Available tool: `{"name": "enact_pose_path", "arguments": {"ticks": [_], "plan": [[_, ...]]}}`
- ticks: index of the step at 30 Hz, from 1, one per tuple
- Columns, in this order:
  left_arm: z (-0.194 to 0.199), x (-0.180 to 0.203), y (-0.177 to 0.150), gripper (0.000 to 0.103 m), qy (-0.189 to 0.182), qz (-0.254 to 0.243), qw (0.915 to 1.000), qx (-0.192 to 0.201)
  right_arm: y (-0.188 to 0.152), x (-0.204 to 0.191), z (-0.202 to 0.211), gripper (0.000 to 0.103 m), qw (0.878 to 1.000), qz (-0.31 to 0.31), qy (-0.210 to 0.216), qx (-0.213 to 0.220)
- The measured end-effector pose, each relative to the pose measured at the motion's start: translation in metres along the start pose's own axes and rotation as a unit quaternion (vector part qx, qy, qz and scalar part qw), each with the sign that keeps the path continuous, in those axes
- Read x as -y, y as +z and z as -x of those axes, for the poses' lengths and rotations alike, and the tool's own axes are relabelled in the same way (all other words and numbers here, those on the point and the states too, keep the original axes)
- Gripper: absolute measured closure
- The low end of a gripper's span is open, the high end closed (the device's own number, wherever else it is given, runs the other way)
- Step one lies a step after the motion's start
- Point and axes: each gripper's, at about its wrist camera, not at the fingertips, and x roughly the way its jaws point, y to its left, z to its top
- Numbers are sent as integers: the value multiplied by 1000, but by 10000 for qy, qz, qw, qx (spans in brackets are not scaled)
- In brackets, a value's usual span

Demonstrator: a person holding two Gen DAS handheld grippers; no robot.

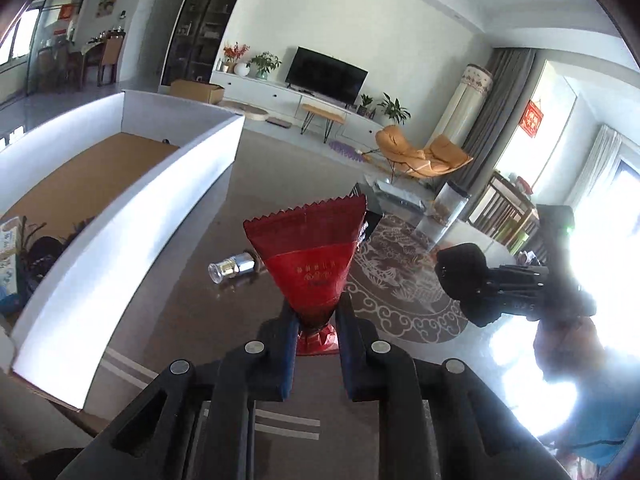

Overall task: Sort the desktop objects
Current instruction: 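Carry the candy packet over the box with the left tool while the right tool carries a black scrunchie there, then open both tools to drop the candy packet and scrunchie into the box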

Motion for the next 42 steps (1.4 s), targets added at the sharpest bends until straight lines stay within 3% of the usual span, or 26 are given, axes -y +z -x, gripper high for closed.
{"name": "enact_pose_path", "arguments": {"ticks": [6,11,15,20,25,27,29,30,34,36,39,42], "plan": [[65,-43,46,85,106,387,9977,538,67,-59,-4,70,9970,341,610,320],[85,-105,102,85,739,514,9937,670,160,-130,-26,70,9869,335,1422,679],[56,-161,134,85,1032,781,9913,248,229,-203,-73,70,9836,739,1524,626],[-5,-227,140,85,1202,1314,9810,-770,265,-259,-163,70,9877,792,1347,-31],[-48,-264,130,84,1596,1621,9614,-1550,267,-282,-235,64,9883,547,1164,-819],[-59,-273,127,76,1932,1668,9489,-1856,265,-285,-249,36,9898,547,973,-891],[-62,-279,125,35,2200,1705,9407,-1939,268,-283,-245,22,9923,505,936,-639],[-59,-281,125,30,2341,1700,9392,-1850,268,-278,-237,18,9929,475,973,-494],[-26,-262,125,30,2673,1554,9447,-1089,264,-255,-190,18,9931,522,1034,162],[-10,-240,122,30,2755,1453,9472,-762,250,-239,-155,12,9917,586,998,560],[14,-191,112,30,2441,1202,9618,-286,209,-210,-104,0,9870,820,692,1200],[29,-129,95,23,1933,858,9773,141,152,-175,-80,0,9849,1012,221,1386]]}}
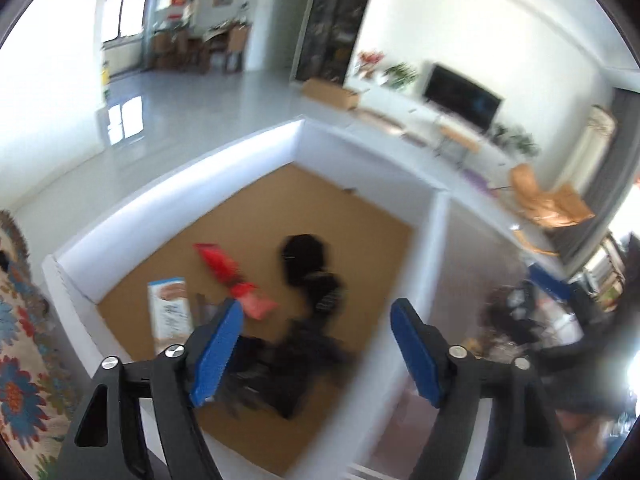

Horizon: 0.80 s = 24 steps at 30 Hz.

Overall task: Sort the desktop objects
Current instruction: 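Open both tools to drop the candy packet and scrunchie into the box, then move both tools back from the box to the table pile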

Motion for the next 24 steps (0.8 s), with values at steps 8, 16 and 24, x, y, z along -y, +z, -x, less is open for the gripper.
{"name": "enact_pose_path", "arguments": {"ticks": [8,16,24], "plan": [[3,131,-83,0,-1279,-804,9883,-210,-169,79,82,0,9888,-810,-1163,-470],[-55,219,-179,0,-1301,-2368,9560,-1144,-269,135,113,0,9557,-2011,-1795,-1181],[-76,229,-207,0,-1018,-2922,9407,-1391,-264,129,108,0,9433,-2261,-1983,-1406]]}}
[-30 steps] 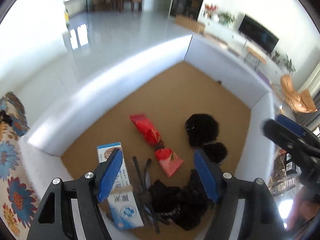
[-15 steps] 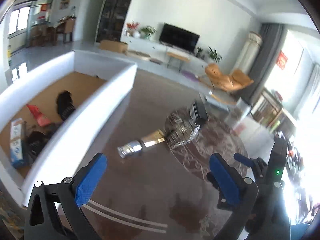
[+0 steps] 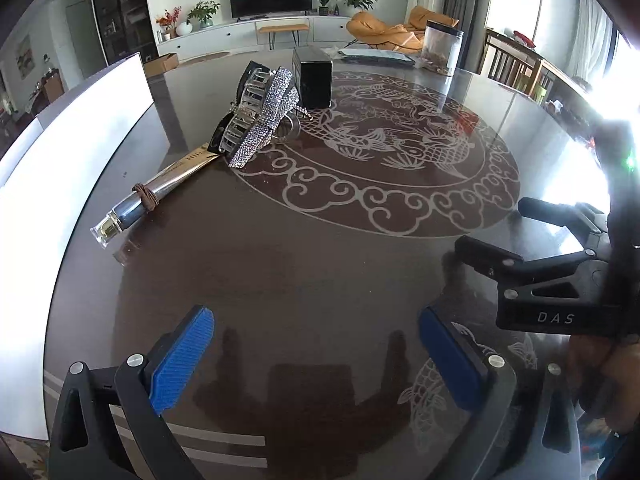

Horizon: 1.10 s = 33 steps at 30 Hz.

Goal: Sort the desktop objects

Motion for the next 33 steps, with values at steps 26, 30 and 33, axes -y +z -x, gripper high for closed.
{"name": "enact_pose_path", "arguments": {"ticks": [26,30,33], "plan": [[-11,-5,-5,0,188,127,9994,-275,-1,3,-2,0,10000,-69,-34,-17],[-12,-4,-5,0,194,130,9994,-244,-1,3,-2,0,10000,-68,-34,-18],[-12,-4,-4,0,197,131,9995,-232,-1,3,-2,0,10000,-68,-34,-19]]}}
